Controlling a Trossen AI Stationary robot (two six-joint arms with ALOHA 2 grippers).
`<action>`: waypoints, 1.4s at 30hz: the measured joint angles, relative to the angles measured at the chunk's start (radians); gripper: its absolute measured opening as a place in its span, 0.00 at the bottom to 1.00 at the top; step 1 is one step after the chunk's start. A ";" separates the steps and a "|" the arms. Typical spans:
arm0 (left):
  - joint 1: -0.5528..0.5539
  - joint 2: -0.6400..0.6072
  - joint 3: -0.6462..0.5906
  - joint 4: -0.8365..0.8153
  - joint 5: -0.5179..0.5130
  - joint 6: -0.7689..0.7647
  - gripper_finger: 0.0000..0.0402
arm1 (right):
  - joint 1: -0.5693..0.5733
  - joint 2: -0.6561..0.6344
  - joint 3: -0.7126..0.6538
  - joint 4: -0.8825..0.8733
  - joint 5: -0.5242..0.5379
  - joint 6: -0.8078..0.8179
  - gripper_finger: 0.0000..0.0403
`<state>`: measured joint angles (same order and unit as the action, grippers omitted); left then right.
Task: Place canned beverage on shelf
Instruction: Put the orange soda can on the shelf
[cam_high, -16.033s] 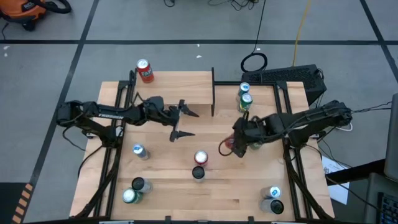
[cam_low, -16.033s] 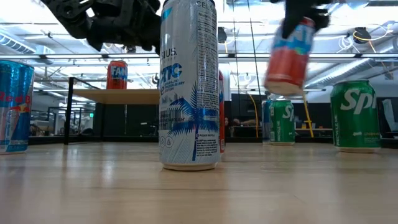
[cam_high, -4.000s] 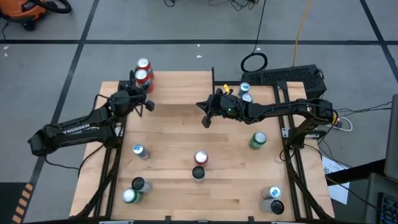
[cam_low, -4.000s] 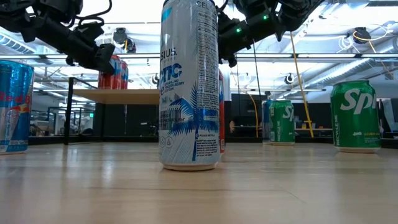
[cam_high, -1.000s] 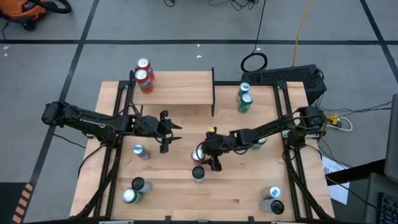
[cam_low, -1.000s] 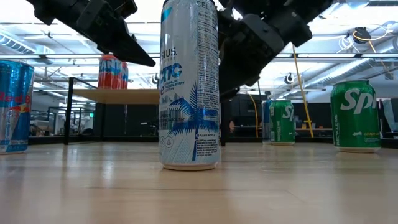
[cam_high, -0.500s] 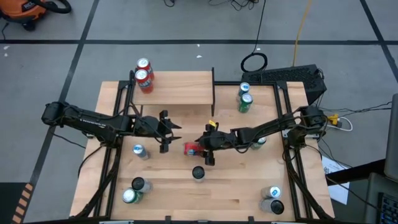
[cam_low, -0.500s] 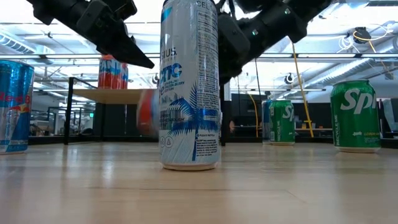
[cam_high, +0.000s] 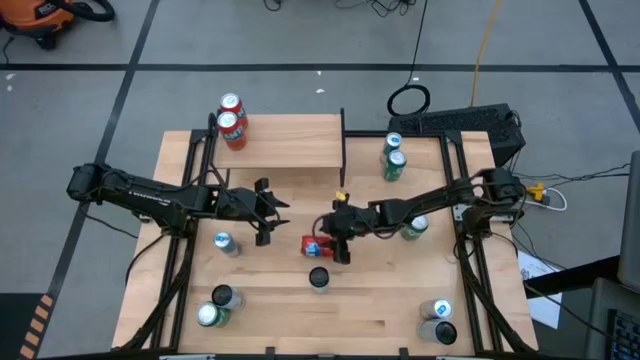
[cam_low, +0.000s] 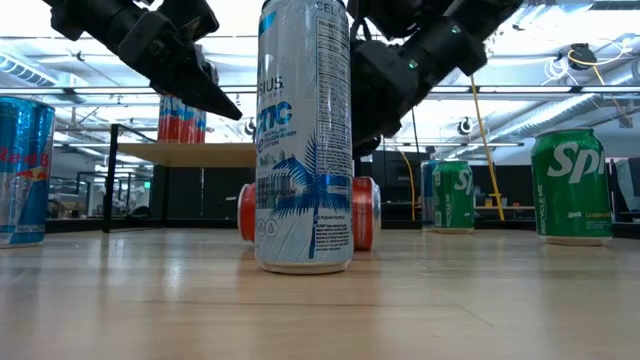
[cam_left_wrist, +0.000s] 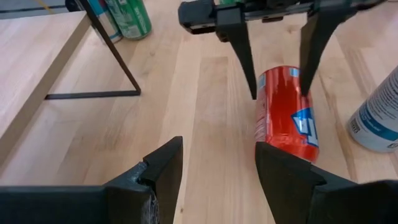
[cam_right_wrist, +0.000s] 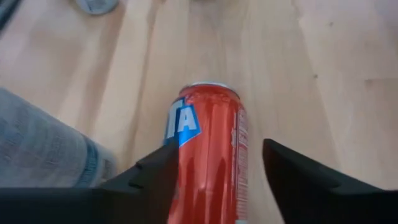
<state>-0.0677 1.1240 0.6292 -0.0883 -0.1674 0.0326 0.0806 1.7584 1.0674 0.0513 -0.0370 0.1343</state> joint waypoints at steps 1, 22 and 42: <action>0.000 0.000 0.000 0.000 0.000 0.000 0.50 | -0.004 0.000 0.020 -0.031 -0.026 0.009 0.59; 0.003 0.131 0.000 -0.027 0.005 -0.045 0.77 | -0.012 0.192 0.109 -0.193 -0.035 0.141 0.82; 0.012 -0.232 -0.208 0.306 -0.043 0.008 0.78 | 0.030 -0.010 -0.133 0.500 0.219 -0.104 0.69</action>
<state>-0.0553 0.8921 0.4216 0.2174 -0.2104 0.0406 0.1104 1.7480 0.9343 0.5516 0.1819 0.0306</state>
